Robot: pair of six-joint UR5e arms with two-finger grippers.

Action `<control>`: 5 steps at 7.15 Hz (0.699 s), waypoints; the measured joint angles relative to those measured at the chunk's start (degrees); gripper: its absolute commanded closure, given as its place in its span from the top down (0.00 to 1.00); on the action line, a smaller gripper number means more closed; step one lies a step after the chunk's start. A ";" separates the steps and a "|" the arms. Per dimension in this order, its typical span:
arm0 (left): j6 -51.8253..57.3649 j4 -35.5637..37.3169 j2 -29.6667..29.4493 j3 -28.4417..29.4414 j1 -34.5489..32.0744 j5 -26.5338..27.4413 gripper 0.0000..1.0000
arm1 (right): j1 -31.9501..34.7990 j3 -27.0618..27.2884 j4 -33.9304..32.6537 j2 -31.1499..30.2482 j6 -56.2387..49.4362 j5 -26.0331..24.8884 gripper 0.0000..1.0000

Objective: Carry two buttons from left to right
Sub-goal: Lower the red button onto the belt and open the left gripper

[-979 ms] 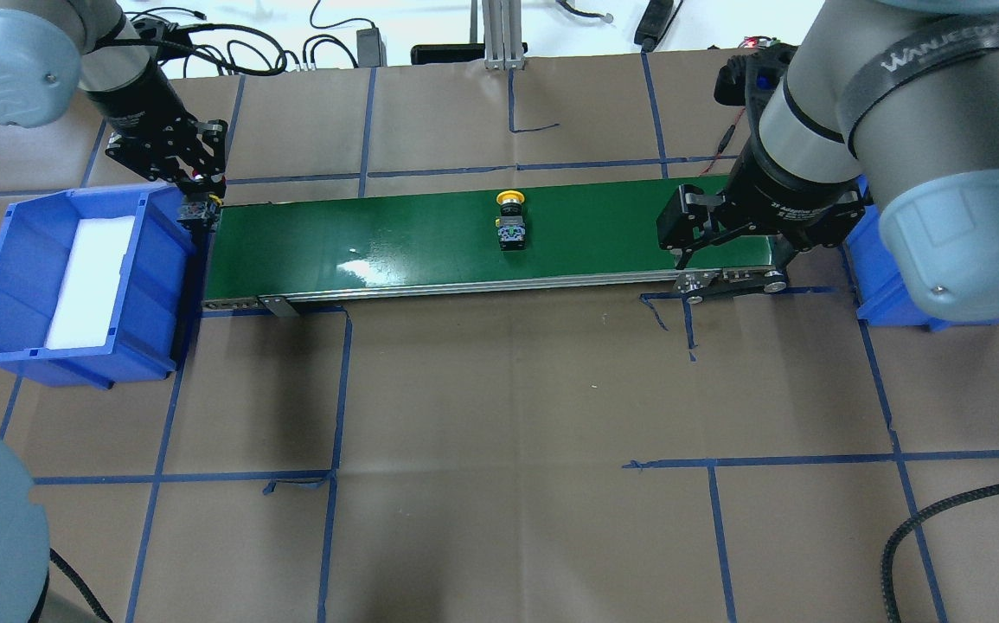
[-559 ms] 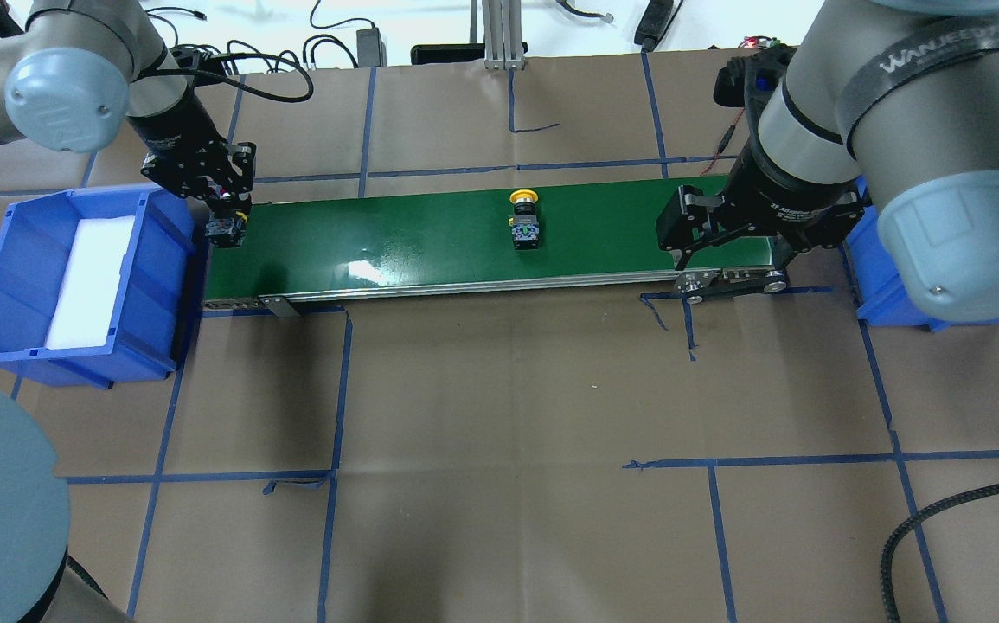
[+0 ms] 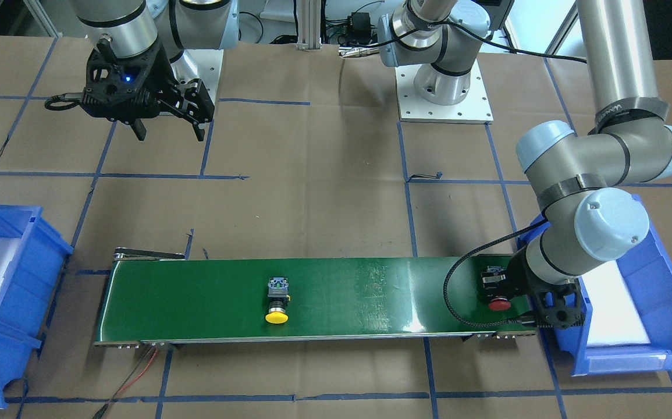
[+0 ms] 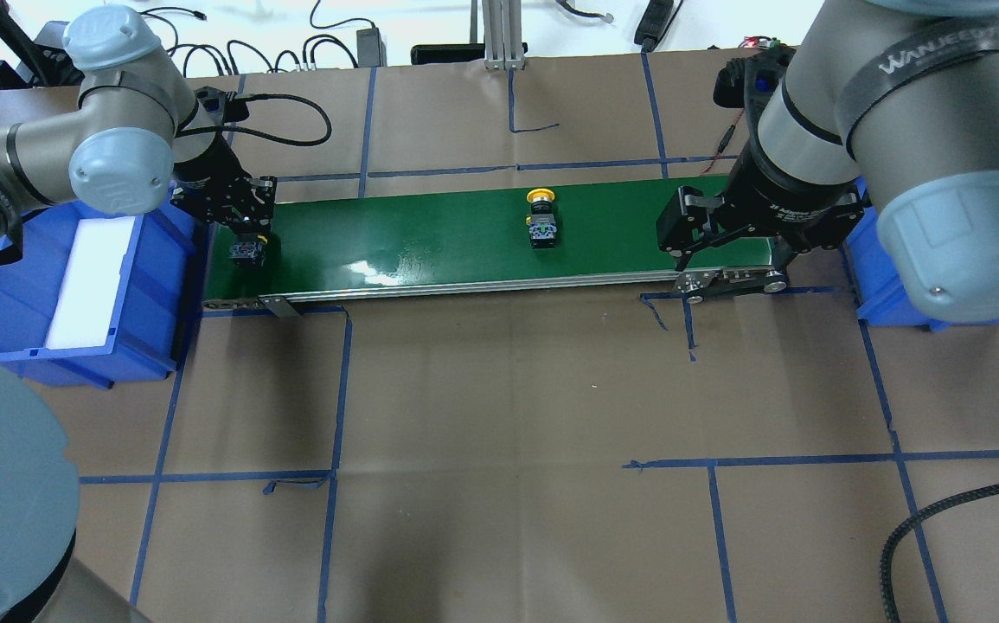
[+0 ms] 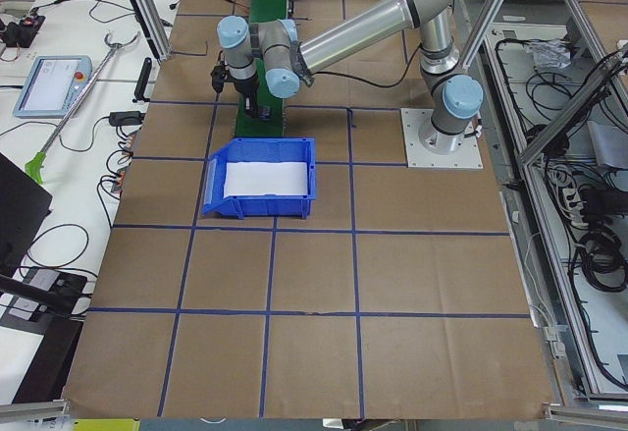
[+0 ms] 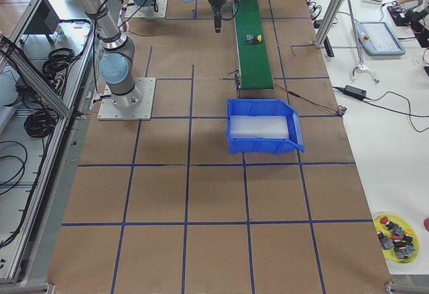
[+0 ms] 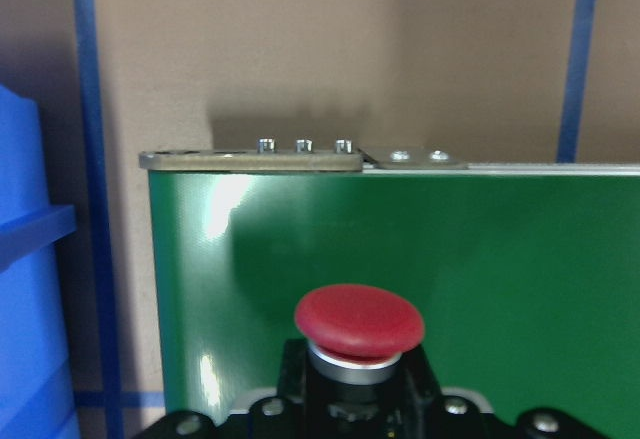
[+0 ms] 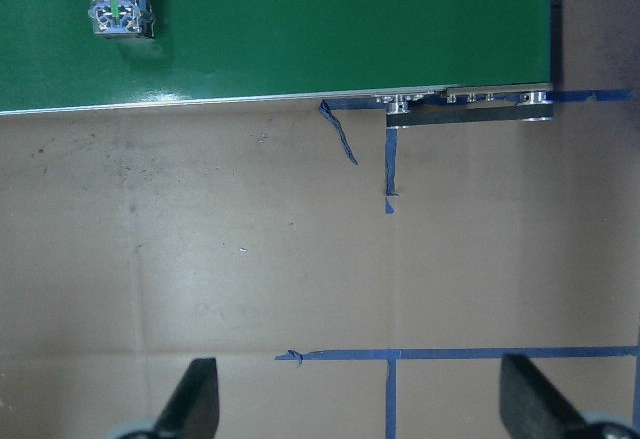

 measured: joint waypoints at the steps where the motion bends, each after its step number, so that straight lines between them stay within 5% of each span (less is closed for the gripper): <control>1: -0.08 0.35 -0.02 0.01 0.01 0.01 1.00 | 0.00 -0.03 0.00 0.03 0.00 -0.02 1.00; 5: -0.30 -6.71 2.71 6.15 0.03 0.12 1.00 | -0.07 -0.39 0.09 0.60 0.00 -0.07 1.00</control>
